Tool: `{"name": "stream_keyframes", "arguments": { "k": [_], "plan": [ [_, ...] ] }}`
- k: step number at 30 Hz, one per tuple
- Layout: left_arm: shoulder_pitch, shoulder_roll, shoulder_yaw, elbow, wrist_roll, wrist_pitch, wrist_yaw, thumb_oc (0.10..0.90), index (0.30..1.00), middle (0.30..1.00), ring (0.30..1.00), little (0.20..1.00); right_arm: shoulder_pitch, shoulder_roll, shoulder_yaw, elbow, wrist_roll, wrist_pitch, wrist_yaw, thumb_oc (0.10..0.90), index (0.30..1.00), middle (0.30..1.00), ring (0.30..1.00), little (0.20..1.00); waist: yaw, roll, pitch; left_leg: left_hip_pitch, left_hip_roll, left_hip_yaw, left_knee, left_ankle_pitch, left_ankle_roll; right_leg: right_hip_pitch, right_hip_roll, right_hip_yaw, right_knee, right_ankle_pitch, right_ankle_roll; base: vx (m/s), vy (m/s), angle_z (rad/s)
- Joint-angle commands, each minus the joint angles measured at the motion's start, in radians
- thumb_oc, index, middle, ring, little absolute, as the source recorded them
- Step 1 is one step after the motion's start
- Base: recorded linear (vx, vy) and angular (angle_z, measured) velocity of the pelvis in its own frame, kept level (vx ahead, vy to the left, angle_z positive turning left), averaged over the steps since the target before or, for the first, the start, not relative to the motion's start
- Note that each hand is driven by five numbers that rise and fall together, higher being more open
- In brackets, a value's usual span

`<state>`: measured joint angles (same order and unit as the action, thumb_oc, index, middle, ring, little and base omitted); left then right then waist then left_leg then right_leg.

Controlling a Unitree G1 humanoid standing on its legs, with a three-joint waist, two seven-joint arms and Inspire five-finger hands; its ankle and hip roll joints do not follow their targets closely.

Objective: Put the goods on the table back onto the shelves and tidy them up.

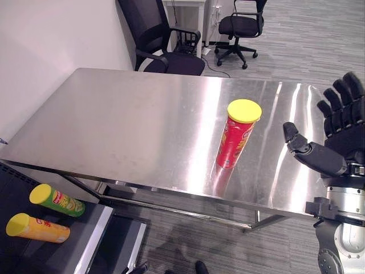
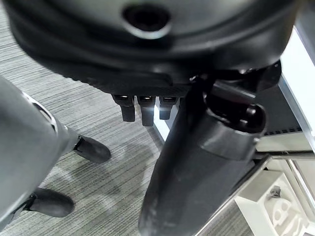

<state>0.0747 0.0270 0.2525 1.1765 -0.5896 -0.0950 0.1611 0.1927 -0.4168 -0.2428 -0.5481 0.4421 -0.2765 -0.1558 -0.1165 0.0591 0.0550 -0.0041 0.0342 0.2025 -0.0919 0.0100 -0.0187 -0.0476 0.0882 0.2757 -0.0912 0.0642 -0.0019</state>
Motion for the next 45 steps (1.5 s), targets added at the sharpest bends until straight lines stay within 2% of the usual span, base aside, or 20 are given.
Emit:
{"name": "stream_keyframes", "arguments": {
  "k": [1,5,14,32,45],
  "plan": [
    [-0.07,0.054,-0.038,0.094,-0.015,-0.033,-0.026,0.8,0.9,0.9,0.9,0.9,-0.032,-0.01,-0.079,-0.132,0.048,-0.128,0.025,0.8,0.9,0.9,0.9,0.9,0.039,-0.051,-0.069,0.036,0.01,0.015,0.005,-0.033,-0.013,-0.028,-0.171,-0.017,0.063,-0.059,0.144,0.04,-0.047,-0.01],
    [-0.069,0.059,-0.028,0.113,-0.005,-0.025,-0.053,0.8,0.9,0.9,0.9,0.9,-0.02,-0.079,-0.037,-0.137,0.115,-0.106,0.084,0.8,0.9,0.9,0.9,0.9,0.05,-0.064,-0.079,0.051,0.015,0.006,0.005,-0.033,-0.019,-0.006,-0.174,-0.032,0.055,-0.06,0.143,0.05,-0.063,0.02],
    [-0.061,0.065,-0.05,0.11,0.016,-0.024,-0.08,0.8,0.9,0.9,0.9,0.9,-0.009,-0.126,-0.027,-0.1,0.162,-0.076,0.127,0.8,0.9,0.9,0.9,0.9,0.065,-0.075,-0.091,0.058,0.019,-0.016,0.005,-0.032,-0.024,0.016,-0.178,-0.059,0.052,-0.066,0.14,0.03,-0.038,0.09],
    [-0.054,0.067,-0.078,0.094,0.035,-0.021,-0.111,0.8,0.9,0.9,0.9,0.9,0.006,-0.13,-0.016,-0.019,0.063,0.0,0.124,0.8,0.9,0.9,0.9,0.9,0.082,-0.079,-0.097,0.055,0.015,-0.047,0.005,-0.036,-0.022,0.027,-0.188,-0.092,0.056,-0.071,0.139,0.02,-0.013,0.07],
    [-0.046,0.07,-0.081,0.089,0.039,-0.02,-0.124,0.8,0.9,0.9,0.9,0.9,0.035,-0.099,0.001,0.0,0.042,0.021,0.139,0.8,0.9,0.9,0.9,0.9,0.084,-0.075,-0.095,0.059,0.014,-0.052,0.005,-0.042,-0.021,0.029,-0.192,-0.097,0.058,-0.076,0.14,0.0,-0.002,0.01]
  ]
}}
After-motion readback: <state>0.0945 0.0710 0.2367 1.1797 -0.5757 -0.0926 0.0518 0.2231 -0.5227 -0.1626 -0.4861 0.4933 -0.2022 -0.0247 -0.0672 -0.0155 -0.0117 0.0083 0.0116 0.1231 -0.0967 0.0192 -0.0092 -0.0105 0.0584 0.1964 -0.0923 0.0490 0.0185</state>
